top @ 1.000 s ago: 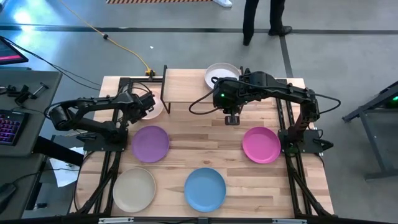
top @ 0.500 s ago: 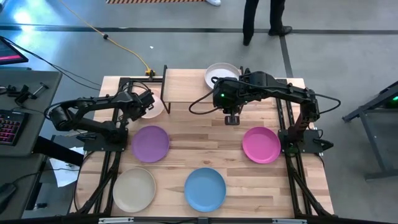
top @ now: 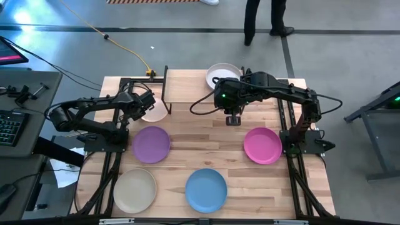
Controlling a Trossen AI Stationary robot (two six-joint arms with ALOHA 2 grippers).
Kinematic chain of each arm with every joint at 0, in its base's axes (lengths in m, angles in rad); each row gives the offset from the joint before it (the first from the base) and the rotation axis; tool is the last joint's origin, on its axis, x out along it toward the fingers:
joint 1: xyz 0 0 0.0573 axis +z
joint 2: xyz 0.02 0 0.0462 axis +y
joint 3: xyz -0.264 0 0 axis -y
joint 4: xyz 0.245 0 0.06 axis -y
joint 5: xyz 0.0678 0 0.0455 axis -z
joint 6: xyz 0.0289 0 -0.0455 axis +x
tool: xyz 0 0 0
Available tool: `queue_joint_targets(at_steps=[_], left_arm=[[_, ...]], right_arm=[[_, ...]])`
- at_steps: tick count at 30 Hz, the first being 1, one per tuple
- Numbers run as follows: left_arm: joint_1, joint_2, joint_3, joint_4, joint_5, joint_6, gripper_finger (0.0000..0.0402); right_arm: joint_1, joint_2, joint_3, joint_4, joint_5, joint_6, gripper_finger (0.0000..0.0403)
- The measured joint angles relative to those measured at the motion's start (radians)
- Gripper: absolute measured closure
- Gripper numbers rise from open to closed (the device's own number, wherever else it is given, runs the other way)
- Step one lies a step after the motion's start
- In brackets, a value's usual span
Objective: Place and stack plates onto a shelf
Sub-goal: Stack the light pink plate on top of the gray plate on the shelf
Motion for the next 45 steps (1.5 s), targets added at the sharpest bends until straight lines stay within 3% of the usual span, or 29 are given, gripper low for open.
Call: queue_joint_targets(at_steps=[9,26,45], left_arm=[[0.0,-0.025,0.0,-0.01,-0.048,0.003,0.0401],[-0.001,-0.237,0.008,-0.111,-0.165,0.024,0.0401],[-0.002,-0.348,0.224,-0.389,-0.368,0.15,0.0401]], right_arm=[[0.0,0.0,0.0,0.006,0.0,0.0,0.0303],[-0.006,0.0,0.0,0.058,0.0,-0.01,0.0303],[-0.021,0.0,0.0,0.052,0.0,0.016,0.0303]])
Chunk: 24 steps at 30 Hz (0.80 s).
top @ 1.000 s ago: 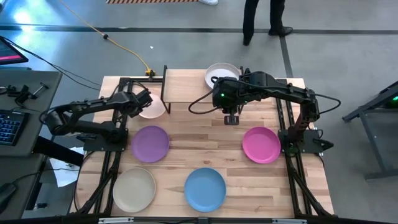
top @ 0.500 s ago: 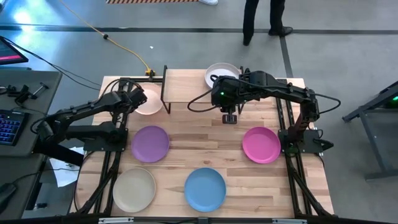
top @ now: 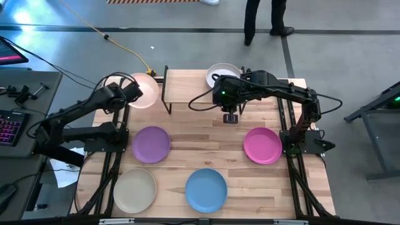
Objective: Place and stack plates onto a shelf
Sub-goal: Stack the light pink plate on top of the gray plate on the shelf
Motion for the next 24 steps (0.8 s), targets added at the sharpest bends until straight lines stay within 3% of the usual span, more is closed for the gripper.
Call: queue_joint_targets(at_steps=[9,16,24], left_arm=[[0.0,-0.018,0.104,-0.002,-0.12,0.103,0.0401],[0.0,-0.024,0.221,0.011,-0.214,0.27,0.0401],[0.0,-0.024,0.335,0.144,-0.199,0.56,0.0401]], right_arm=[[0.0,0.0,0.0,0.0,0.0,0.039,0.0303],[0.0,0.0,0.0,0.0,0.0,0.114,0.0303],[0.0,0.0,0.0,0.0,0.0,0.237,0.0303]])
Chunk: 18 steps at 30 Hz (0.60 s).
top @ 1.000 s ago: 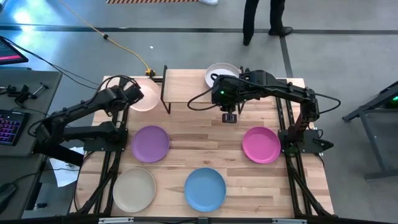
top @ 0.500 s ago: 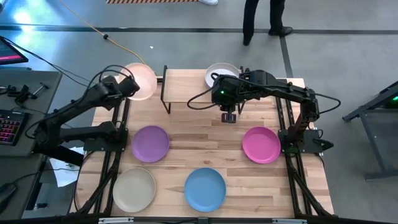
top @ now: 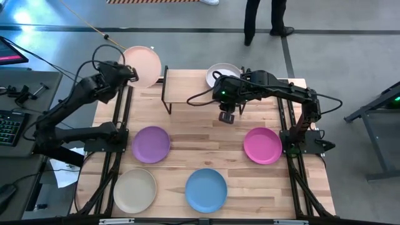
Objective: Place and stack plates onto a shelf
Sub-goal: Stack the light pink plate on top of the gray plate on the shelf
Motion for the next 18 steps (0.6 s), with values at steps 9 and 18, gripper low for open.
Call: queue_joint_targets(at_steps=[9,18], left_arm=[[0.0,0.0,0.031,0.253,0.18,0.26,0.0401],[-0.042,0.032,0.031,0.373,0.318,0.406,0.0401]], right_arm=[[0.012,0.0,0.0,0.0,0.073,0.133,0.0291],[0.06,0.0,0.0,0.003,0.141,0.37,0.0241]])
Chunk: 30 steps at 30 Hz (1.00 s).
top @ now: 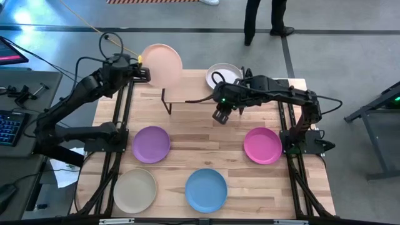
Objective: Place and stack plates onto a shelf
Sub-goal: Stack the light pink plate on top of the gray plate on the shelf
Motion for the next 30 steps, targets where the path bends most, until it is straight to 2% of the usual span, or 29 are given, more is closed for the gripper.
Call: queue_joint_targets(at_steps=[6,12,17,22,30], left_arm=[[-0.086,0.052,0.0,0.046,0.023,0.02,0.0401],[-0.156,0.099,0.0,0.103,0.016,0.055,0.0401],[-0.201,0.139,0.0,0.159,0.016,0.056,0.0401],[-0.243,0.176,0.0,0.219,0.015,0.072,0.0401],[-0.291,0.219,0.0,0.255,0.014,0.072,0.0401]], right_arm=[[0.004,0.0,0.0,0.036,0.093,0.17,0.0237],[0.001,0.0,0.0,0.134,0.288,0.304,0.0249],[0.001,0.0,0.0,0.241,0.412,0.295,0.0258],[-0.01,0.0,0.0,0.325,0.418,0.226,0.0261],[-0.029,0.0,0.0,0.349,0.354,0.293,0.0261]])
